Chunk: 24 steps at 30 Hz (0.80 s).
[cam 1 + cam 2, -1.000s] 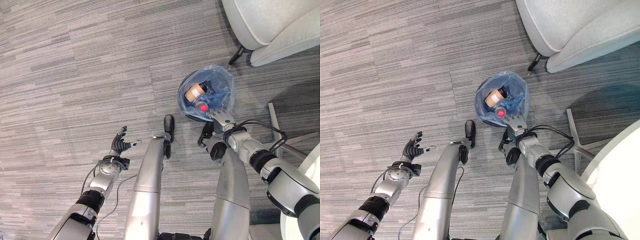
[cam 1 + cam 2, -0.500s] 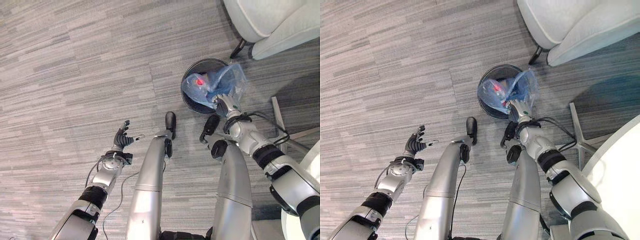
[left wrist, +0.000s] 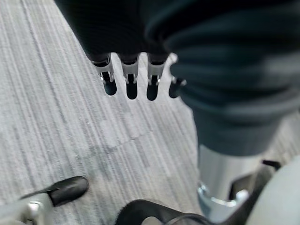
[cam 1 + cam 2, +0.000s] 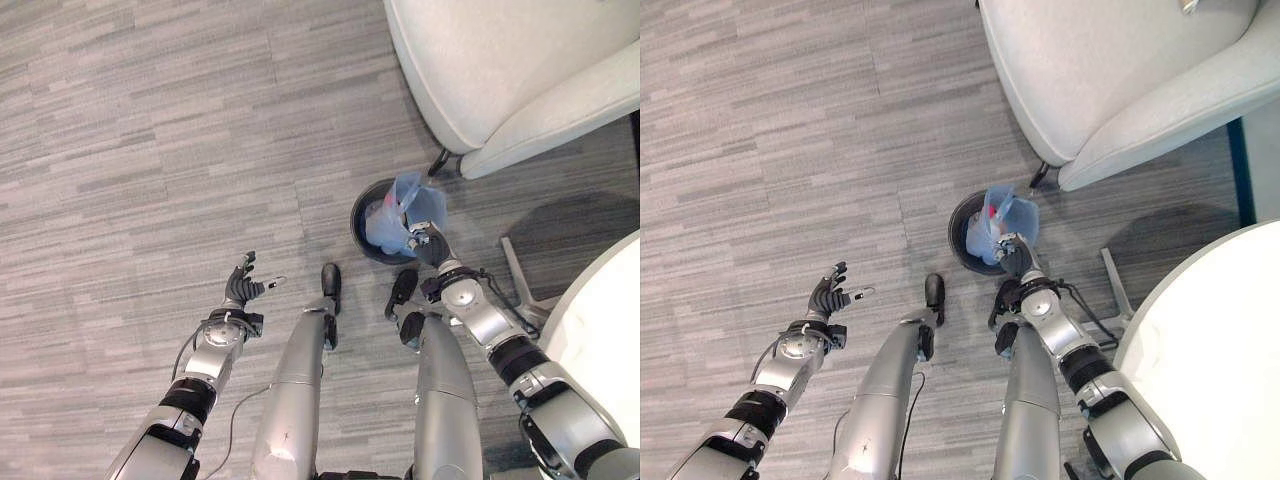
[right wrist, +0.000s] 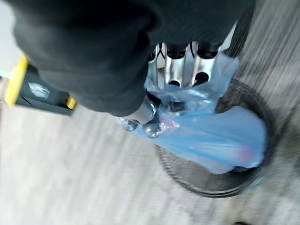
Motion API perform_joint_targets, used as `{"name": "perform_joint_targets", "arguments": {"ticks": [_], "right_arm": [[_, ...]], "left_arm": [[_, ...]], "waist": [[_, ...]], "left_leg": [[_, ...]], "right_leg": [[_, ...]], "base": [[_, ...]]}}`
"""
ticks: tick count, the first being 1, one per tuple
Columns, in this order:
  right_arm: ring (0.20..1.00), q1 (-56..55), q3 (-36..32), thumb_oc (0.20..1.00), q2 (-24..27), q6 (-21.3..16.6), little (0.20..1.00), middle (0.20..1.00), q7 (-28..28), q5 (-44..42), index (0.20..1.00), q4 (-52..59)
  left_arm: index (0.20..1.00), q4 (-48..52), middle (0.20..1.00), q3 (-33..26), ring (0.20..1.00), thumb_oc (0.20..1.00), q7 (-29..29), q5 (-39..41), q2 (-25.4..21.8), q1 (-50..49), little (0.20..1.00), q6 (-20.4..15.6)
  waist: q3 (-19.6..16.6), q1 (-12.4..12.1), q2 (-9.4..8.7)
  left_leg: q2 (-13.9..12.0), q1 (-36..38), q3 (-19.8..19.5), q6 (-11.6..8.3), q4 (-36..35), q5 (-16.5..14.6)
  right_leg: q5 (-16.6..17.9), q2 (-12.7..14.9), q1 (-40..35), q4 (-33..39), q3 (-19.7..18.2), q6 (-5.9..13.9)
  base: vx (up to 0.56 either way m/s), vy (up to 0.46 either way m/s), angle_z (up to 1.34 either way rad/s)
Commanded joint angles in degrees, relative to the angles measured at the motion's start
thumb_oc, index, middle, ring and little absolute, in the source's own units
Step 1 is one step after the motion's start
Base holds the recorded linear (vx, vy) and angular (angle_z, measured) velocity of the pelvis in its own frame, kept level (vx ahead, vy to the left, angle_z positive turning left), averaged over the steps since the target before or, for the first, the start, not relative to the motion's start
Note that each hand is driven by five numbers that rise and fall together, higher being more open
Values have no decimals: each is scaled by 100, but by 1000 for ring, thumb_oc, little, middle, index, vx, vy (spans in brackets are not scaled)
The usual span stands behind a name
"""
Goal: Gather garbage on tea table into small bin, then transfer packed bag to large trash can.
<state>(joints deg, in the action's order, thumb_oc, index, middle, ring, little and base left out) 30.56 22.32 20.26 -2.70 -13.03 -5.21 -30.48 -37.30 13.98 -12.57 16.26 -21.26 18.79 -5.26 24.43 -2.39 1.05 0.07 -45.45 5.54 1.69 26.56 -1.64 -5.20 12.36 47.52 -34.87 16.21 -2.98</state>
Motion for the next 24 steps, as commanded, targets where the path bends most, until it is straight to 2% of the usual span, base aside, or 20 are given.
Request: {"name": "perform_joint_targets", "arguments": {"ticks": [1, 3, 5, 6, 8, 9, 10, 11, 15, 17, 19, 21, 22, 23, 24], "right_arm": [[200, -440, -33, 200, -136, -542, 200, 200, 245, -629, 200, 691], [200, -552, -66, 200, -153, -564, 200, 200, 296, -704, 200, 860], [200, -806, -146, 200, -159, -662, 200, 200, 439, -901, 200, 1322], [200, -865, -229, 200, -126, -654, 200, 200, 461, -907, 200, 1446], [200, -977, -237, 200, -126, -643, 200, 200, 530, -936, 200, 1611], [200, -1154, -324, 200, -93, -643, 200, 200, 574, -964, 200, 1870], [200, -1154, -324, 200, -93, -643, 200, 200, 574, -964, 200, 1870], [200, -1313, -412, 200, -69, -614, 200, 200, 663, -992, 200, 2098], [200, -1463, -521, 200, -41, -535, 200, 200, 782, -976, 200, 2403], [200, -1435, -534, 200, -50, -559, 200, 200, 843, -989, 200, 2547], [200, -1439, -603, 200, -28, -653, 200, 200, 895, -1004, 200, 2774], [200, -1454, -697, 200, -12, -724, 200, 200, 900, -1015, 200, 2885], [200, -1452, -698, 200, -11, -724, 200, 200, 901, -1015, 200, 2885], [200, -1503, -779, 200, -35, -750, 200, 200, 868, -1023, 200, 2881], [200, -1488, -779, 200, -36, -745, 200, 200, 880, -1043, 200, 2898]], "left_arm": [[1000, -167, 1000, -20, 1000, 1000, 101, -240, 14, -486, 1000, -75], [1000, -139, 1000, -36, 1000, 1000, 120, -258, 9, -576, 1000, -77], [1000, -96, 1000, -105, 1000, 1000, 184, -268, 35, -778, 1000, -96], [1000, -89, 1000, -123, 1000, 1000, 179, -330, 11, -864, 1000, -111], [1000, -36, 1000, -132, 1000, 1000, 219, -358, 8, -978, 1000, -100], [1000, 121, 1000, -181, 1000, 1000, 270, -366, 0, -1195, 1000, -103], [1000, 122, 1000, -180, 1000, 1000, 270, -366, 0, -1195, 1000, -103], [1000, 245, 1000, -256, 1000, 1000, 329, -402, -11, -1413, 1000, -90], [1000, 407, 1000, -358, 1000, 1000, 405, -571, -99, -1720, 1000, -64], [1000, 393, 1000, -421, 1000, 1000, 409, -655, -158, -1803, 1000, -64], [1000, 397, 1000, -427, 1000, 1000, 436, -693, -223, -1775, 1000, -97], [1000, 571, 1000, -466, 1000, 1000, 447, -608, -238, -1771, 1000, -151], [1000, 571, 1000, -466, 1000, 1000, 447, -608, -238, -1769, 1000, -151], [1000, 765, 1000, -412, 1000, 1000, 457, -639, -277, -1758, 1000, -195], [1000, 994, 1000, -346, 1000, 1000, 450, -648, -317, -1757, 1000, -231]], "waist": [[-350, -18, -25], [-335, -2, -48], [-435, 64, -153], [-452, 96, -201], [-489, 105, -231], [-611, 148, -299], [-609, 147, -299], [-764, 180, -327], [-950, 189, -341], [-951, 184, -307], [-890, 172, -249], [-991, 128, -213], [-1004, 121, -203], [-1155, 36, -249], [-1196, -53, -320]], "left_leg": [[-333, 918, -252, -434, -1009, -36], [-330, 1221, -227, -438, -1165, -20], [-299, 1994, -130, -435, -1537, -40], [-262, 2175, -72, -399, -1669, 96], [-259, 2412, -36, -392, -1767, 86], [-261, 2806, 66, -387, -1932, 66], [-261, 2808, 66, -387, -1933, 66], [-251, 3164, 178, -370, -2137, 45], [-186, 3617, 344, -295, -2418, 59], [-188, 3835, 428, -241, -2548, 90], [-231, 3806, 386, -159, -2474, 185], [-233, 3698, 333, -137, -2433, 301], [-246, 3679, 336, -139, -2434, 310], [-206, 3558, 254, -156, -2414, 403], [-196, 3461, 177, -204, -2404, 479]], "right_leg": [[-186, 164, -947, 871, -58, 714], [-117, 144, -1234, 1050, -40, 741], [24, 84, -1985, 1533, 6, 825], [239, 79, -2202, 1771, 62, 812], [291, 54, -2445, 1933, 58, 840], [379, 17, -2847, 2205, 27, 905], [380, 16, -2849, 2206, 27, 905], [474, -5, -3128, 2417, -11, 990], [562, -29, -3387, 2508, -119, 1098], [660, -12, -3357, 2254, -229, 1202], [341, -212, -3392, 1560, -600, 1241], [-122, -557, -3726, 959, -942, 1123], [-101, -572, -3711, 976, -944, 1118], [-227, -800, -3957, 798, -1191, 1083], [-526, -920, -4216, 1162, -1299, 922]], "base": [[111, 37, -6], [98, 41, -9], [112, 83, -13], [45, 106, -10], [58, 94, -13], [75, 74, -15], [147, 174, -13], [72, 100, -9], [76, 141, -30], [-27, 110, -52], [-185, 56, -42], [-173, -32, 22], [-150, -128, 42], [-116, -188, 28], [-117, -189, 23]]}}
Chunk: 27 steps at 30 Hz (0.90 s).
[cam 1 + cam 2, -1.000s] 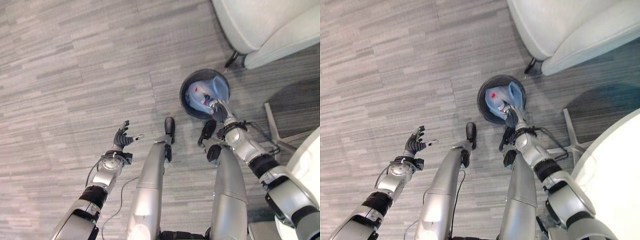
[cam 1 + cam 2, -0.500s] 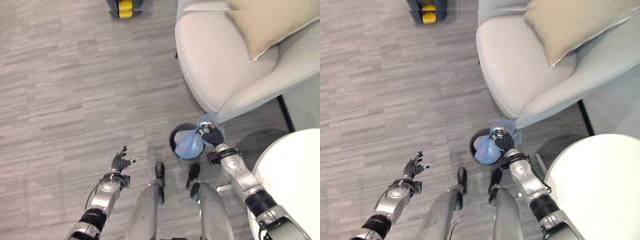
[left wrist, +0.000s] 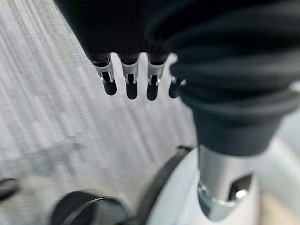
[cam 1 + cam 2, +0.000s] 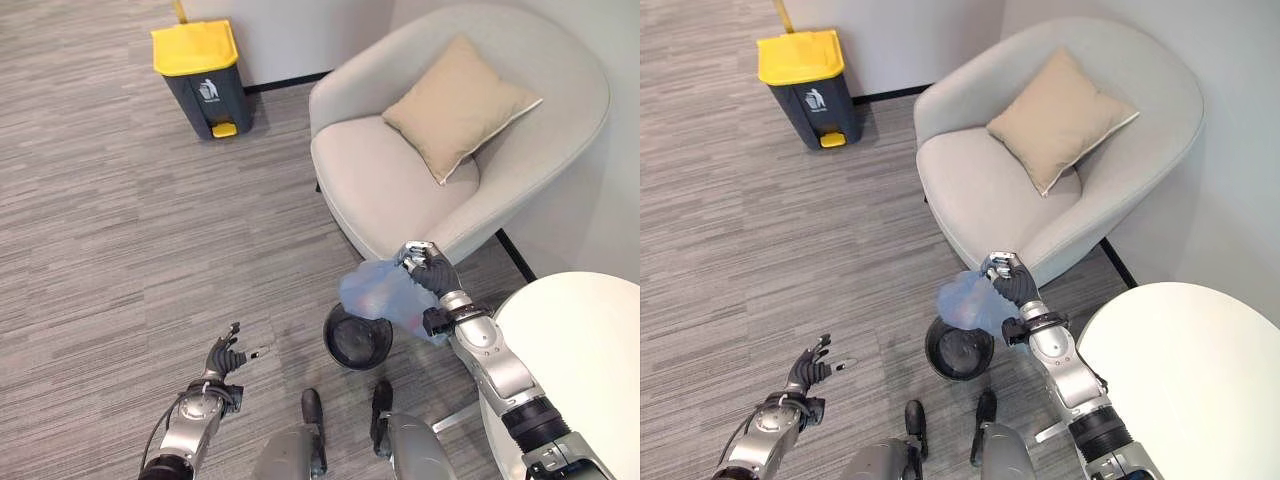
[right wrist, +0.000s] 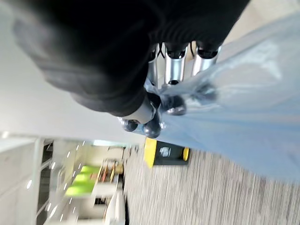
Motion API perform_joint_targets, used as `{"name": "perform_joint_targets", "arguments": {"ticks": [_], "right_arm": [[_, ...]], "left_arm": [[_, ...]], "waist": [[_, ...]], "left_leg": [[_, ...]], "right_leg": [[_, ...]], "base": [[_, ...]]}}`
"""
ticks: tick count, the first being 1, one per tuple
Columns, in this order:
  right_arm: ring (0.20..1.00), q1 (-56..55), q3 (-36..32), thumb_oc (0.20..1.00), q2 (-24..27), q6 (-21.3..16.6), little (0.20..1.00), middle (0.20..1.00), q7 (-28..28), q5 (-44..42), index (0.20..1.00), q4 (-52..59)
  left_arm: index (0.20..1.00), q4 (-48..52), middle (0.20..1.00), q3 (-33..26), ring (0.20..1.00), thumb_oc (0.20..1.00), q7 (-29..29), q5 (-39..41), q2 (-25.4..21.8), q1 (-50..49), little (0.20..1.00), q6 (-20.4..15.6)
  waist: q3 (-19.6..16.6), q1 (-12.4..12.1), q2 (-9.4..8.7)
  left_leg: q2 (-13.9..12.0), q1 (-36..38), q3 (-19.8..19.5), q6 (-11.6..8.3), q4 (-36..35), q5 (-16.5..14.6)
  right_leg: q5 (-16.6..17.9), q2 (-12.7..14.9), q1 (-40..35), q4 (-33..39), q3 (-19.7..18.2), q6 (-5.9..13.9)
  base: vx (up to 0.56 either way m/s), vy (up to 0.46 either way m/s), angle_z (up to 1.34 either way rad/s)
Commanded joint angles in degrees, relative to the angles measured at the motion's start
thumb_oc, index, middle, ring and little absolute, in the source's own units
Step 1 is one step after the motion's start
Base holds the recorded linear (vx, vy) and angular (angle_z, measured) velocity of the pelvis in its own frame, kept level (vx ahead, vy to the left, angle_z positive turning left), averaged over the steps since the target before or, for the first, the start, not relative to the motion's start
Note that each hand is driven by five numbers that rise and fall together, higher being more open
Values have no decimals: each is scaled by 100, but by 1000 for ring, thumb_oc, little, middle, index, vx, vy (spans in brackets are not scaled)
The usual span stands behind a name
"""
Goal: Gather garbage on tea table into small bin, then transfer packed bag to large trash can.
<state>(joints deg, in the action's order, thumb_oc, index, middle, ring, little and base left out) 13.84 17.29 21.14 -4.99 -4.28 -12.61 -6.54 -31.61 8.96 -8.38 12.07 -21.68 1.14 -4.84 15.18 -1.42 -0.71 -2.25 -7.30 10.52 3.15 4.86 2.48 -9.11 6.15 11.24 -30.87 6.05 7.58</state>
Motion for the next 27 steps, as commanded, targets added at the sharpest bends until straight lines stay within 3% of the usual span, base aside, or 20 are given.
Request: {"name": "perform_joint_targets", "arguments": {"ticks": [1, 4, 5, 6, 7, 8, 11, 12, 13, 15, 16, 17, 18, 21, 27], "right_arm": [[200, 185, -278, 200, -123, -516, 200, 200, 5, -304, 200, 503], [200, 243, -242, 200, -153, -576, 200, 200, -20, -499, 200, 497], [200, 338, -210, 200, -105, -593, 200, 200, -46, -556, 200, 495], [200, 340, -211, 200, -103, -593, 200, 200, -46, -557, 200, 493], [200, 412, -178, 200, -52, -630, 200, 200, -60, -571, 200, 522], [200, 454, -182, 200, 21, -643, 200, 200, -91, -580, 200, 528], [200, 515, -128, 200, 155, -646, 200, 200, -64, -539, 200, 601], [200, 535, -108, 200, 211, -656, 200, 200, -49, -532, 200, 666], [200, 554, -76, 200, 310, -644, 200, 200, 53, -581, 200, 806], [200, 557, -78, 200, 310, -644, 200, 200, 54, -582, 200, 807], [200, 578, -98, 200, 345, -649, 200, 200, 76, -608, 200, 834], [200, 554, -125, 200, 405, -641, 200, 200, 124, -667, 200, 914], [200, 544, -136, 200, 420, -650, 200, 200, 161, -698, 200, 962], [200, 636, -99, 200, 472, -674, 200, 200, 209, -795, 200, 1041], [200, 731, 21, 200, 365, -621, 200, 200, 445, -1088, 200, 1288]], "left_arm": [[1000, 427, 1000, 155, 1000, 1000, 32, -230, -275, 8, 1000, -271], [1000, 740, 1000, 232, 1000, 1000, 105, -358, -314, 17, 1000, -313], [1000, 952, 1000, 382, 1000, 1000, 184, -396, -323, 118, 1000, -325], [1000, 954, 1000, 382, 1000, 1000, 185, -395, -322, 118, 1000, -322], [1000, 1061, 1000, 442, 1000, 1000, 195, -424, -295, 210, 1000, -329], [1000, 1201, 1000, 534, 1000, 1000, 249, -497, -302, 310, 1000, -360], [1000, 1417, 1000, 706, 1000, 1000, 346, -649, -269, 454, 1000, -387], [1000, 1522, 1000, 798, 1000, 1000, 401, -724, -283, 526, 1000, -403], [1000, 1707, 1000, 1000, 1000, 1000, 499, -933, -328, 683, 1000, -459], [1000, 1705, 1000, 1000, 1000, 1000, 499, -933, -328, 687, 1000, -459], [1000, 1772, 1000, 1066, 1000, 1000, 499, -1055, -364, 790, 1000, -487], [1000, 1826, 1000, 1213, 1000, 1000, 471, -1226, -403, 936, 1000, -510], [1000, 1912, 1000, 1254, 1000, 1000, 491, -1363, -416, 956, 1000, -514], [1000, 1987, 1000, 1345, 1000, 1000, 470, -1548, -467, 1084, 1000, -568], [1000, 1981, 1000, 1512, 1000, 1000, 645, -1438, -420, 1252, 1000, -606]], "waist": [[-279, -157, -130], [-392, -290, -162], [-345, -328, -97], [-356, -320, -90], [-304, -322, -39], [-225, -320, -25], [-165, -122, -121], [-174, -20, -192], [-210, 148, -308], [-219, 158, -309], [-215, 211, -352], [-289, 340, -313], [-390, 382, -251], [-611, 437, -215], [-856, 440, -287]], "left_leg": [[16, -366, -321, -353, -238, 78], [14, -806, -415, -503, -145, 379], [-36, -1133, -482, -813, -236, 792], [-39, -1147, -493, -816, -240, 799], [-55, -1300, -527, -950, -288, 950], [-43, -1370, -500, -974, -248, 855], [-41, -1397, -379, -806, 312, 407], [-76, -1286, -307, -729, 606, 53], [-157, -867, -323, -664, 1129, -675], [-151, -886, -332, -661, 1117, -650], [-197, -822, -336, -665, 1385, -807], [-376, -451, -241, -696, 1206, -898], [-378, -163, -153, -709, 834, -843], [-224, 237, -138, -709, -38, -779], [-128, 642, 16, -657, -442, -722]], "right_leg": [[-106, -319, -583, 789, -284, -140], [-345, -595, -792, 1656, -401, -426], [-340, -797, -803, 2071, -418, -555], [-331, -803, -797, 2083, -409, -558], [-274, -872, -747, 2193, -347, -603], [-191, -873, -689, 2278, -271, -613], [68, -656, -466, 2424, 41, -565], [180, -537, -371, 2473, 129, -548], [279, -339, -357, 2556, 296, -526], [297, -336, -343, 2567, 307, -527], [315, -270, -327, 2540, 369, -544], [290, -247, -329, 2484, 491, -544], [345, -264, -331, 2521, 568, -509], [516, -239, -309, 2595, 623, -399], [633, -189, -516, 2754, 528, -295]], "base": [[-57, -137, 20], [-172, -177, 5], [-286, -209, 6], [-324, -196, 35], [-262, -110, 65], [-437, -139, 64], [-278, -58, 67], [-325, -63, 83], [-216, -43, 69], [-79, -9, 74], [-54, 52, 67], [-40, 109, 43], [1, 159, 52], [-11, 157, 47], [23, 89, -13]]}}
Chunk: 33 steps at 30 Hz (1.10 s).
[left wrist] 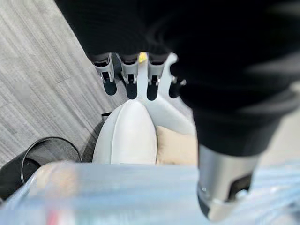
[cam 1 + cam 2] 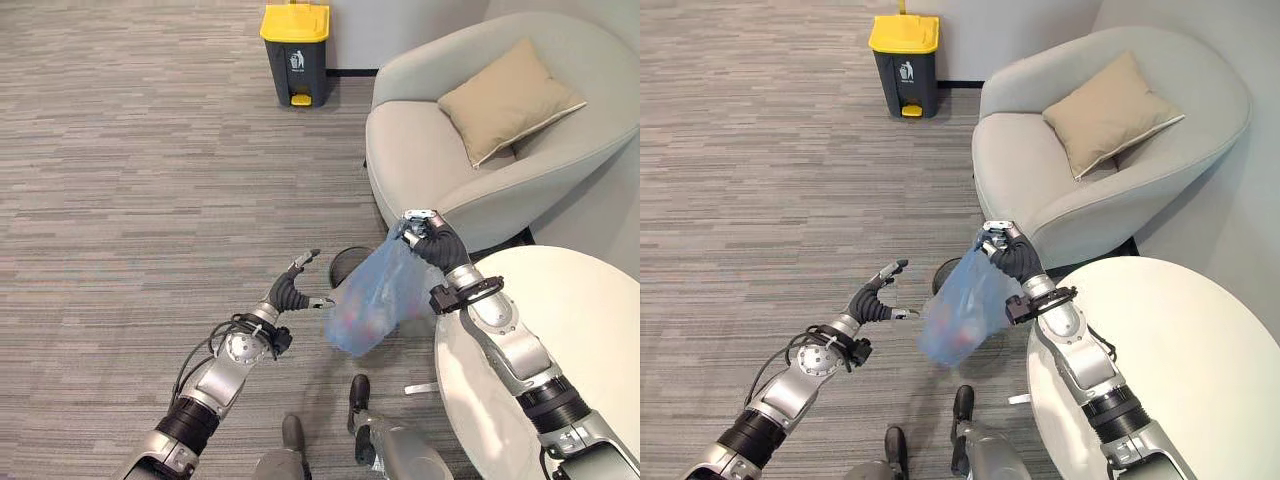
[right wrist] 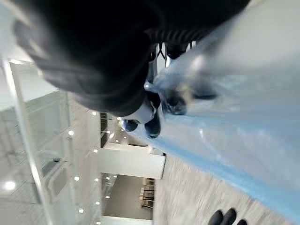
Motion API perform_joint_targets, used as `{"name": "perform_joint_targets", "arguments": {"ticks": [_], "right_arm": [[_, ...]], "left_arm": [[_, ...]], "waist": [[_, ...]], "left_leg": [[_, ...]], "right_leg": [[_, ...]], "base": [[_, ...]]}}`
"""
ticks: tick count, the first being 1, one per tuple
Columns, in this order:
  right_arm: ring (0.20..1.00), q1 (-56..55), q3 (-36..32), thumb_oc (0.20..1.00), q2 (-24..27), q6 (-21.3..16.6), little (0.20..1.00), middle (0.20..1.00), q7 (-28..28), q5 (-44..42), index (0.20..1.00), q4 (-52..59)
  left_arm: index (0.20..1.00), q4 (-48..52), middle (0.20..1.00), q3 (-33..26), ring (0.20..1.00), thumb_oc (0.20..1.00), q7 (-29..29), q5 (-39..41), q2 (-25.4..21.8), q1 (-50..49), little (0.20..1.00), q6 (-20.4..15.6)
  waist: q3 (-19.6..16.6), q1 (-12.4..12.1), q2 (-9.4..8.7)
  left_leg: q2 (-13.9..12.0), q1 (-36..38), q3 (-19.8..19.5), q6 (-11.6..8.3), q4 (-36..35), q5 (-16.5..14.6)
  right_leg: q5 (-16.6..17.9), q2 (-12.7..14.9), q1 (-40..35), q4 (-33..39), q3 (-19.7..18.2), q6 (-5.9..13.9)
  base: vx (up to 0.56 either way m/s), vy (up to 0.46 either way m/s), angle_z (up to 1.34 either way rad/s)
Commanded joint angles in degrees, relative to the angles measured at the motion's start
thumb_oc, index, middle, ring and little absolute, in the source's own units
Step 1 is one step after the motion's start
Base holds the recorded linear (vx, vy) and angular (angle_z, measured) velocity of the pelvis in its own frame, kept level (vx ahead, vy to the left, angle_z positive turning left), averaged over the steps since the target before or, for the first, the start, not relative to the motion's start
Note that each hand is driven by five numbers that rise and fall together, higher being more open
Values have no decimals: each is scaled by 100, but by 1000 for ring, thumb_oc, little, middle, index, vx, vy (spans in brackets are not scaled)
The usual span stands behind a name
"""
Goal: Gather garbage on tea table into small bin, then transfer packed bag to large trash can.
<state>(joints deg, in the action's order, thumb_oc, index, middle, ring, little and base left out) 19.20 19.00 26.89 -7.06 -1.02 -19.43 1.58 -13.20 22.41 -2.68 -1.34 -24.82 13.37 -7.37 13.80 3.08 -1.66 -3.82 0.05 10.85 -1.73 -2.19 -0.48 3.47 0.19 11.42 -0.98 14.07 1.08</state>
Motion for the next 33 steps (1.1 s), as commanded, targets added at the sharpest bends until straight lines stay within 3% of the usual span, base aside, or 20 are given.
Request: {"name": "perform_joint_targets", "arguments": {"ticks": [1, 7, 17, 33], "right_arm": [[200, 195, -55, 200, -271, -414, 200, 200, 226, -492, 200, 595], [200, 334, 361, 200, -523, -404, 200, 200, 518, -741, 200, 863], [200, 610, 725, 200, -747, -386, 200, 200, 533, -964, 200, 786], [200, 1322, 1141, 200, -1087, -248, 200, 200, 172, -399, 200, -67]], "left_arm": [[1000, 125, 1000, 239, 1000, 1000, 99, -117, -65, 91, 1000, -362], [1000, 198, 1000, 417, 1000, 1000, -41, -275, 76, 463, 1000, -376], [1000, -83, 1000, 541, 1000, 1000, -477, -733, 287, 838, 1000, -278], [1000, -220, 1000, 1164, 1000, 1000, -1, -488, 604, 718, 1000, -240]], "waist": [[-791, 9, -203], [-944, 53, -256], [-1042, 64, -317], [-1108, -65, -340]], "left_leg": [[56, 33, 28, -148, 166, -430], [86, 263, 137, -110, 48, -442], [68, 429, 192, -91, -57, -418], [76, 497, 128, -75, -126, -376]], "right_leg": [[-612, 410, -631, -184, -324, 379], [-587, 417, -819, -91, -412, 435], [-567, 404, -977, -5, -466, 442], [-510, 417, -1138, 148, -395, 458]], "base": [[70, 121, -10], [32, 41, -14], [11, 3, -3], [1, 0, 0]]}}
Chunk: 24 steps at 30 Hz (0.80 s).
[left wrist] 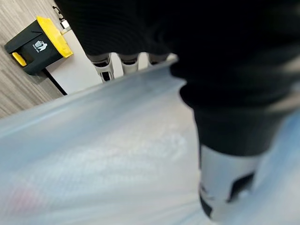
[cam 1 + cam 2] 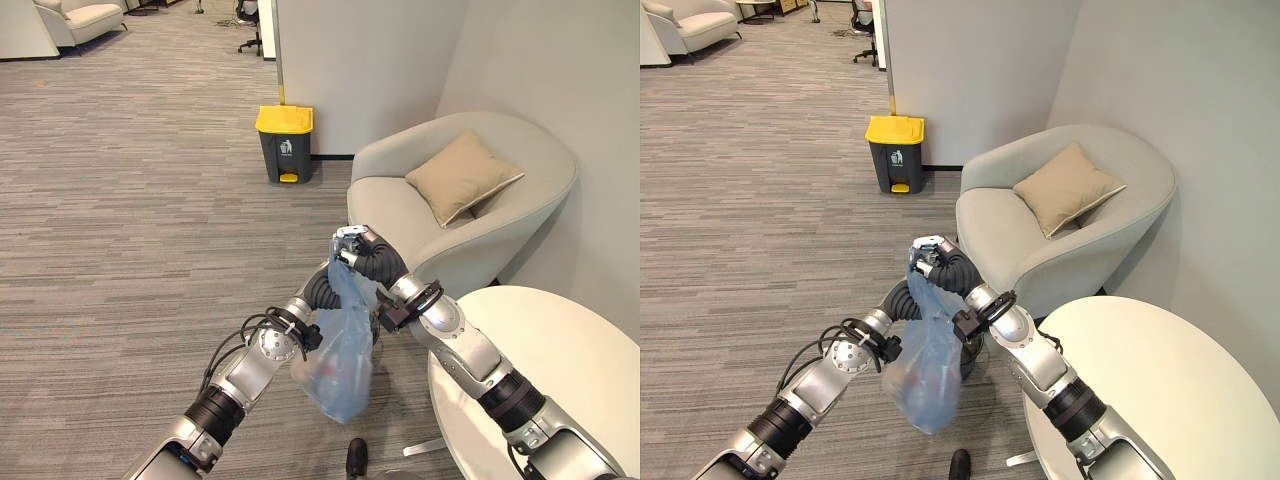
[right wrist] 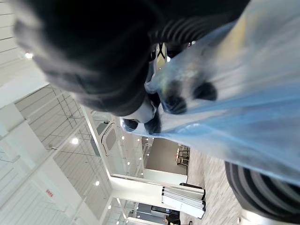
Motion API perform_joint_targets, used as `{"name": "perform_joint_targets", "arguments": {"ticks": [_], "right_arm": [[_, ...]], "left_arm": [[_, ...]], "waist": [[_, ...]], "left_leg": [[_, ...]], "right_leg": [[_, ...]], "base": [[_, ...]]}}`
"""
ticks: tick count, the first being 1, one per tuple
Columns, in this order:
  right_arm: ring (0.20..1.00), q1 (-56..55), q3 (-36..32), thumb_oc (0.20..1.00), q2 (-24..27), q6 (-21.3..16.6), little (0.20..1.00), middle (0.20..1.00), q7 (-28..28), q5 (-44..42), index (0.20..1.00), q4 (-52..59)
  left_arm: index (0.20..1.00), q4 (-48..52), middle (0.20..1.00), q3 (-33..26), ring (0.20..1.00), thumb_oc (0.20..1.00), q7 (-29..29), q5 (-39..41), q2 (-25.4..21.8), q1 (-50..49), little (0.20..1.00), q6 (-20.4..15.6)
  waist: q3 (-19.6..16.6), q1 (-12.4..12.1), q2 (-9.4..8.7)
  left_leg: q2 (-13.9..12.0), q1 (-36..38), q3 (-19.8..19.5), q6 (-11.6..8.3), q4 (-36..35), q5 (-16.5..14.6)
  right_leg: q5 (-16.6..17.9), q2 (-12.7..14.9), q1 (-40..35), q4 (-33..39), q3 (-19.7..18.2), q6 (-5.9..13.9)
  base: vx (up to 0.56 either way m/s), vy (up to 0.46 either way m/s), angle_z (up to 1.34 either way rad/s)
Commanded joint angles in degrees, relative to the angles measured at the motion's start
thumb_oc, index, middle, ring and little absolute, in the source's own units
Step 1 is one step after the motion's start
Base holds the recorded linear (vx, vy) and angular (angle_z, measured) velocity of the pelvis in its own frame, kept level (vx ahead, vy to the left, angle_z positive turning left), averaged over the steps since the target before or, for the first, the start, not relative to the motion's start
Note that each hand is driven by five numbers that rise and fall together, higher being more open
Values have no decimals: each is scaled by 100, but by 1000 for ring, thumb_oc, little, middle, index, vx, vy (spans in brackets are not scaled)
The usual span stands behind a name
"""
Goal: Gather garbage on tea table into small bin, then transfer packed bag to large trash can.
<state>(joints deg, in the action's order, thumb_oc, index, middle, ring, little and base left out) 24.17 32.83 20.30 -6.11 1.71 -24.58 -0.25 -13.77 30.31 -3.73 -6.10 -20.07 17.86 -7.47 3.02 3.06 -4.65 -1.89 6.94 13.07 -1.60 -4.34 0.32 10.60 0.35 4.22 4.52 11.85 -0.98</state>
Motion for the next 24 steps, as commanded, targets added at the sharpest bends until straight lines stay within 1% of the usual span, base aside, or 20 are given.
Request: {"name": "perform_joint_targets", "arguments": {"ticks": [1, 4, 8, 12, 16, 19, 24], "right_arm": [[200, 831, -236, 200, -421, -321, 200, 200, -109, 185, 200, 50], [200, 758, -306, 200, -401, -289, 200, 200, -148, 291, 200, -91], [200, 762, -369, 200, -427, -277, 200, 200, -175, 313, 200, -127], [200, 954, -345, 200, -541, -345, 200, 200, -184, 210, 200, -9], [200, 1097, -335, 200, -576, -408, 200, 200, -201, 87, 200, 108], [200, 1245, -325, 200, -536, -445, 200, 200, -208, -16, 200, 284], [200, 1305, -314, 200, -526, -438, 200, 200, -205, -76, 200, 377]], "left_arm": [[1000, -149, 1000, 397, 1000, 1000, 133, -4, 120, 255, 1000, -238], [1000, 17, 1000, 370, 1000, 1000, 260, 210, 87, 165, 1000, -245], [1000, 53, 1000, 408, 1000, 1000, 354, 253, 55, 116, 1000, -237], [1000, -313, 1000, 582, 1000, 1000, 416, 37, 107, 86, 1000, -208], [1000, -634, 1000, 635, 1000, 1000, 384, -127, 165, 47, 1000, -165], [1000, -927, 1000, 538, 1000, 1000, 278, -225, 178, -26, 1000, -107], [1000, -983, 1000, 445, 1000, 1000, 199, -284, 153, -52, 1000, -75]], "waist": [[-28, -72, -39], [-24, -95, -37], [-22, -95, -24], [-34, -81, -8], [-38, -74, -5], [-28, -85, -6], [-29, -108, -9]], "left_leg": [[-113, -193, -98, -84, 91, -454], [-101, -206, -104, -74, 93, -444], [-89, -209, -111, -64, 88, -442], [-77, -187, -92, -41, 83, -449], [-81, -176, -67, -37, 81, -451], [-80, -168, -56, -35, 91, -455], [-80, -175, -54, -34, 100, -454]], "right_leg": [[-1218, 406, -420, -404, -169, 670], [-1200, 428, -428, -401, -145, 680], [-1188, 433, -416, -408, -153, 688], [-1179, 435, -421, -408, -185, 688], [-1173, 432, -421, -408, -205, 687], [-1165, 427, -432, -401, -216, 684], [-1167, 434, -438, -399, -214, 682]], "base": [[0, 0, 0], [0, 0, 0], [-3, 4, 1], [0, 0, 0], [0, 0, 0], [0, 0, 0], [0, 0, 0]]}}
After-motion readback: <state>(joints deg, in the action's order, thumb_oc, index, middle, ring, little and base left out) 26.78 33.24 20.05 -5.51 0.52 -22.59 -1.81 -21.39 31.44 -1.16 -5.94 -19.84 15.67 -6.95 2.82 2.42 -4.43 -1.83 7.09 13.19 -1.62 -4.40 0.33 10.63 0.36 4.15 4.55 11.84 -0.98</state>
